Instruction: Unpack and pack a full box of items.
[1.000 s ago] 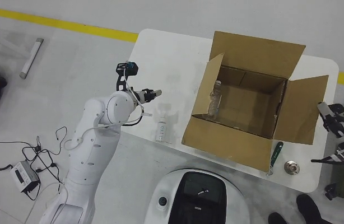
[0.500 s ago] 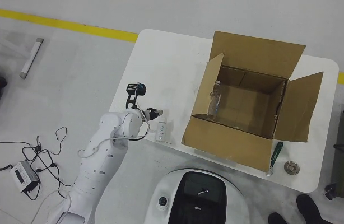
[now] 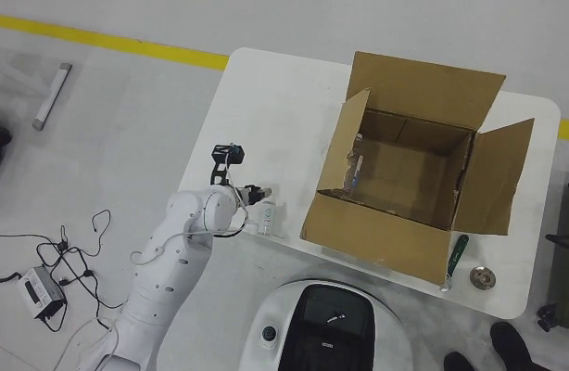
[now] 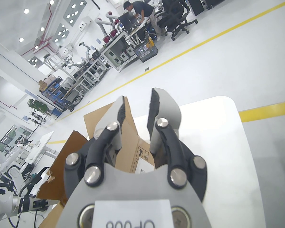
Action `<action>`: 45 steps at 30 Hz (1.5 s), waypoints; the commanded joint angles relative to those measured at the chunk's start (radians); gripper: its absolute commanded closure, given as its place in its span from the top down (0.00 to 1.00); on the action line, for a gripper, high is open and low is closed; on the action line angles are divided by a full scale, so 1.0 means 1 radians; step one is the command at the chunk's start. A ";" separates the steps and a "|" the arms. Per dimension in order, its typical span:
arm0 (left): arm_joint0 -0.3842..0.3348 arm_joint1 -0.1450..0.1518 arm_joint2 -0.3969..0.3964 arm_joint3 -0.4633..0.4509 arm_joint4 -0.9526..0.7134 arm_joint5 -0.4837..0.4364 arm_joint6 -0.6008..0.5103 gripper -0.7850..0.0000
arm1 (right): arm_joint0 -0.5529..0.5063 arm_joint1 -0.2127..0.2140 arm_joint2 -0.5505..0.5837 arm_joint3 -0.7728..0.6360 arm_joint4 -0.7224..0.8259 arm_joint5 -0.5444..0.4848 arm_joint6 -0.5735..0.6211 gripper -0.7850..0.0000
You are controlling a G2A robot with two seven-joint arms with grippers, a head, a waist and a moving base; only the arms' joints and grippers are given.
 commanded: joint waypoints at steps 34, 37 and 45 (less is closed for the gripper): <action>0.031 -0.017 0.162 0.126 0.082 -0.090 0.014 1.00 | -0.010 0.005 0.012 0.011 0.022 -0.026 0.026 0.07; 0.027 -0.018 0.166 0.142 0.083 -0.094 0.023 1.00 | -0.014 0.005 0.013 0.007 0.026 -0.023 0.023 0.08; 0.015 -0.023 0.175 0.177 0.087 -0.098 0.041 1.00 | -0.022 0.004 0.015 0.002 0.028 -0.018 0.020 0.07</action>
